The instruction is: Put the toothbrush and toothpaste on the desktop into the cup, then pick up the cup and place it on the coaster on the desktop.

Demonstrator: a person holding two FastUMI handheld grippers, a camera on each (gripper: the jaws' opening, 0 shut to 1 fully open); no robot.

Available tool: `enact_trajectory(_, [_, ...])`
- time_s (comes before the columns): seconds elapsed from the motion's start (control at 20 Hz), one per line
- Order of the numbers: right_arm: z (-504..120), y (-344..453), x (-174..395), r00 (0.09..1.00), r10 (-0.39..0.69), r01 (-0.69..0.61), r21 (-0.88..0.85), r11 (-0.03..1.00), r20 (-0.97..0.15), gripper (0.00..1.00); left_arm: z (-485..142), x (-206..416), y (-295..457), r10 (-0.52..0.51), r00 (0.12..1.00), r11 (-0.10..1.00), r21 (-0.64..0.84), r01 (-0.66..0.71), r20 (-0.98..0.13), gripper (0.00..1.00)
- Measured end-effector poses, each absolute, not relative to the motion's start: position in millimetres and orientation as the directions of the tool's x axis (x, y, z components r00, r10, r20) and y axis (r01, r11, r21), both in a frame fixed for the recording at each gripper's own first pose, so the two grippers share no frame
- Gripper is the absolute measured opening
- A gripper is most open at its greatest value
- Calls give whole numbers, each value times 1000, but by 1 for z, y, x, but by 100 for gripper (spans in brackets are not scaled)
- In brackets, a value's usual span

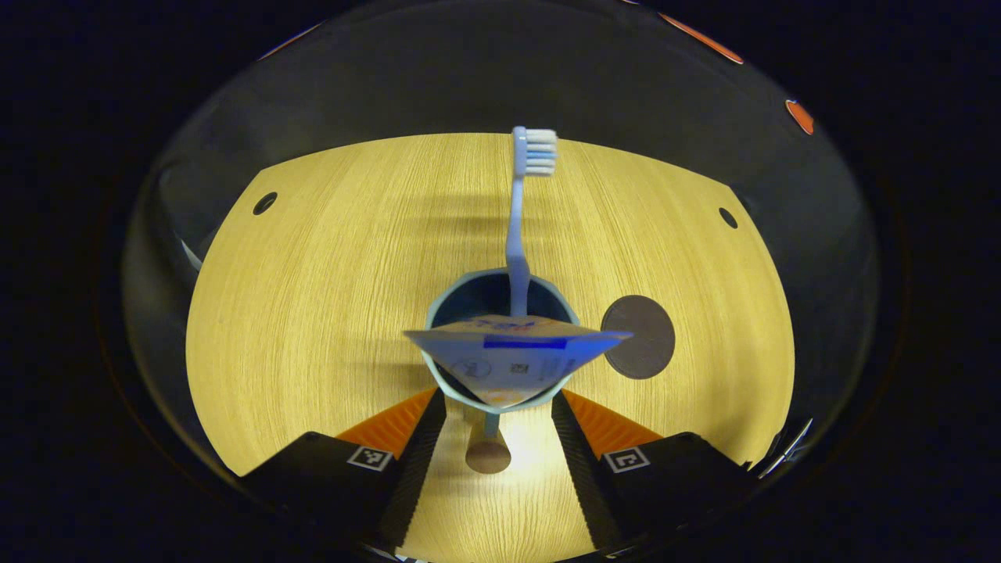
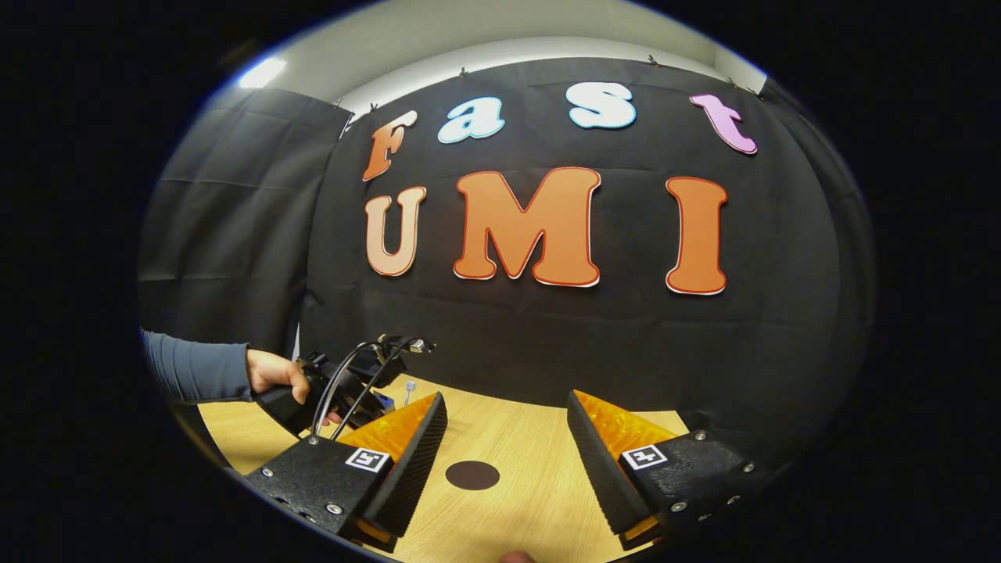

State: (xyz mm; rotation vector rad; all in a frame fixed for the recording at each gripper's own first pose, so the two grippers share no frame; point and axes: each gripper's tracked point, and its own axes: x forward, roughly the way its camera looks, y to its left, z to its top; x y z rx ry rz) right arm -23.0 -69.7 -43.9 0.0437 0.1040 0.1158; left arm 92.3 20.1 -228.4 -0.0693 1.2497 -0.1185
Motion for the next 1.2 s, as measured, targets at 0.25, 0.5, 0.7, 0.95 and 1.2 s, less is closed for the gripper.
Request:
enact_trajectory(0.25, [-62, -66, -25, 982, 138, -126, 97, 987, -126, 93, -243, 109, 15, -102, 262, 994, -89, 58, -960, 60])
enact_trajectory(0.5, [-71, -58, -27, 977, 160, -147, 100, 984, -140, 93, -252, 149, 8, -86, 275, 996, -76, 47, -958, 27])
enact_trajectory(0.7, [-67, -56, -33, 976, 172, -159, 105, 982, -132, 93, -262, 195, -5, -74, 302, 997, -64, 44, -950, 22])
enact_trajectory(0.95, [-65, -64, -39, 980, 151, -139, 92, 986, -132, 93, -261, 274, -35, -65, 345, 997, -48, 57, -936, 22])
enact_trajectory(1.2, [-66, -77, -48, 982, 128, -116, 92, 989, -138, 93, -249, 375, -98, -89, 386, 992, -47, 117, -918, 22])
